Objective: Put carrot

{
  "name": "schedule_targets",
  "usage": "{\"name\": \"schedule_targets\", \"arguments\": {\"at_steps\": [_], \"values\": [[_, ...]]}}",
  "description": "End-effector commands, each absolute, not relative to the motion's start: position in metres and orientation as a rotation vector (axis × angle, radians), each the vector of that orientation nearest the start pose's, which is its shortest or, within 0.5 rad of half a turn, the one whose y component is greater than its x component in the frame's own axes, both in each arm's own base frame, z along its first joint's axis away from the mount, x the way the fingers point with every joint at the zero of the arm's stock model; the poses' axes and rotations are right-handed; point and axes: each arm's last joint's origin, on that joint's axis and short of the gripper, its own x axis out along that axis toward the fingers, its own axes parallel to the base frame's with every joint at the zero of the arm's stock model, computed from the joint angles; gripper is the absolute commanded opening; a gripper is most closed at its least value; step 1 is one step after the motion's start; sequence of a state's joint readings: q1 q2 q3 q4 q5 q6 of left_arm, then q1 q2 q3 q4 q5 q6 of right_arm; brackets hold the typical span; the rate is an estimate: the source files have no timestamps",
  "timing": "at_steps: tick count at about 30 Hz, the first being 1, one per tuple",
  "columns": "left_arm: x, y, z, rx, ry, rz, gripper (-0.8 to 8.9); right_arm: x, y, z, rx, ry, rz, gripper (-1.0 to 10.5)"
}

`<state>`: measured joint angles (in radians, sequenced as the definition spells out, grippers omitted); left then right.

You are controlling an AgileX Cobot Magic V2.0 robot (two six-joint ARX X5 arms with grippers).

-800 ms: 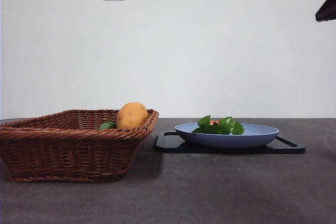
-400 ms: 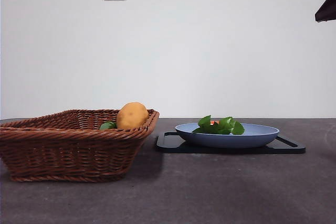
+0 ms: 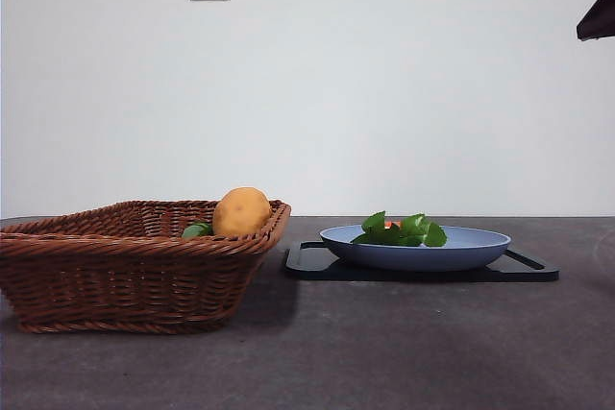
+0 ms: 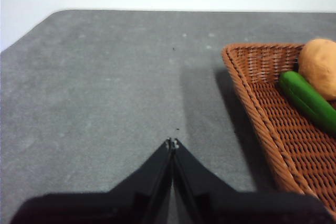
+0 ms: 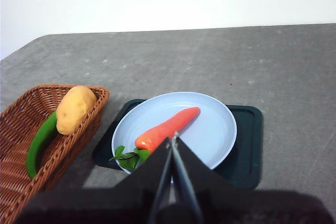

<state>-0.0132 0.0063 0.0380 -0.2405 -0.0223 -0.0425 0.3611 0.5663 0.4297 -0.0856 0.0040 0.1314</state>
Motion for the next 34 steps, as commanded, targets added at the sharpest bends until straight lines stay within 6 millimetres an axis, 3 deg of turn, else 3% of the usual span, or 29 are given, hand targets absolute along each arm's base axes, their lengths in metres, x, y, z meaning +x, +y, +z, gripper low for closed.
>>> {"name": "schedule_targets", "arguments": {"at_steps": [1,27,34], "values": [[0.095,0.0,0.152,-0.049,0.184,0.015,0.08,0.134,0.051,0.251,0.096,0.235,0.344,0.0],[0.095,0.0,0.154,-0.049,0.164,0.015,0.08,0.133,0.051,0.252,0.096,0.232,0.344,0.0],[0.095,0.0,0.154,-0.049,0.165,0.015,0.08,0.108,0.038,0.257,0.027,0.119,0.269,0.0]]}}
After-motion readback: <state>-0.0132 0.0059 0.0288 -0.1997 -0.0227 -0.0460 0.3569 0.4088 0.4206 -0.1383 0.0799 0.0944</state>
